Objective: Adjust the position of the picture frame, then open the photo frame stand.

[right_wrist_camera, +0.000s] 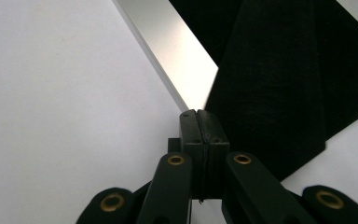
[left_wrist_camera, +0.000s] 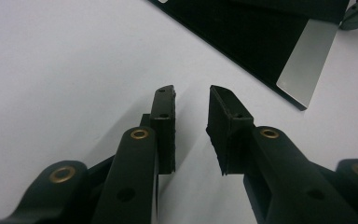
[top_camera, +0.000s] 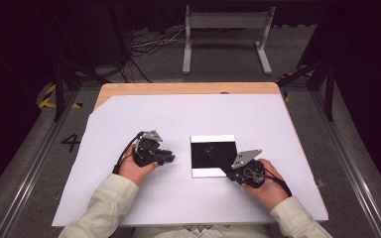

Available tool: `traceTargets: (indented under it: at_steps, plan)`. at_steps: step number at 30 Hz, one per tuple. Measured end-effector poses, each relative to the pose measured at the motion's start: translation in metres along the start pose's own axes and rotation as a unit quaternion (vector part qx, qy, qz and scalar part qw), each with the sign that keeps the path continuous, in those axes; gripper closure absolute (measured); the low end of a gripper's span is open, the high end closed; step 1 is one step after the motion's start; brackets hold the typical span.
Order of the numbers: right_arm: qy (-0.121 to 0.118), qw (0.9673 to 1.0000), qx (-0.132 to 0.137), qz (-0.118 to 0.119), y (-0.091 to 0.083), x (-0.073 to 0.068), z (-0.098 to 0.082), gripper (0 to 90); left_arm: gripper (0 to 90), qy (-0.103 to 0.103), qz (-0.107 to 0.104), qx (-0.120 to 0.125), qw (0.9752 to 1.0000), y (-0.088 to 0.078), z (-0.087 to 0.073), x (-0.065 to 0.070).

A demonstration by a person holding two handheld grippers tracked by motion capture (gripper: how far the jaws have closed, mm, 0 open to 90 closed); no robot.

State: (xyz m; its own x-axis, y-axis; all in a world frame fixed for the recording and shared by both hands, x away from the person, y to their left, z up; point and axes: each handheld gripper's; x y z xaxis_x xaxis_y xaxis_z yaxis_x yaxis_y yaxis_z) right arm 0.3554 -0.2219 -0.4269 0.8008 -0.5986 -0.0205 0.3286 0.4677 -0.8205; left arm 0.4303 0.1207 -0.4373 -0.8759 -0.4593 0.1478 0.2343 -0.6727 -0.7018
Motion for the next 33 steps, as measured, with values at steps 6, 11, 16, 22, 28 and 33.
traceTargets:
  at_steps: [6, 11, 16, 22, 28, 33]
  plan:
    - [0.0, 0.9998, 0.018, 0.009, -0.009, -0.002, 0.001, 90.0, 72.0, 0.0, 0.001, 0.003, 1.0, -0.001, 0.0, -0.001]
    - [0.011, 0.9987, 0.05, 0.007, -0.021, 0.004, 0.001, 87.0, 70.3, 0.005, 0.009, 0.005, 0.9999, -0.003, 0.0, 0.0]
    - [0.026, 0.9965, 0.079, 0.0, -0.031, 0.012, 0.001, 81.8, 69.5, 0.014, 0.017, 0.014, 0.9997, -0.007, 0.002, 0.003]
    - [0.065, 0.9877, 0.142, -0.007, -0.043, 0.025, -0.002, 70.5, 69.4, 0.024, 0.025, 0.024, 0.9991, -0.011, 0.003, 0.006]
    - [0.116, 0.9782, 0.172, -0.01, -0.046, 0.035, -0.008, 59.5, 69.3, 0.022, 0.028, 0.028, 0.999, -0.011, 0.001, 0.004]
    - [0.155, 0.9706, 0.184, -0.006, -0.05, 0.041, -0.012, 54.3, 69.2, 0.021, 0.028, 0.031, 0.9989, -0.012, 0.001, 0.003]
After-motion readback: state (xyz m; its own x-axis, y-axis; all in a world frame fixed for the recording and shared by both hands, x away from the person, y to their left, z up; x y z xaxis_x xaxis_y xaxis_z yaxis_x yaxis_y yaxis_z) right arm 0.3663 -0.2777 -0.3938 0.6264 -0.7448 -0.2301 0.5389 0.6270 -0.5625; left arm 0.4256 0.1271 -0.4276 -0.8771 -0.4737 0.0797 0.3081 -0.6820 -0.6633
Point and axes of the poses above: each handheld gripper's, and its own axes: y roughly forward along the jaws, z roughly out of its top, x roughly to its right, and after that the axes turned 8 degrees about y, right-handed
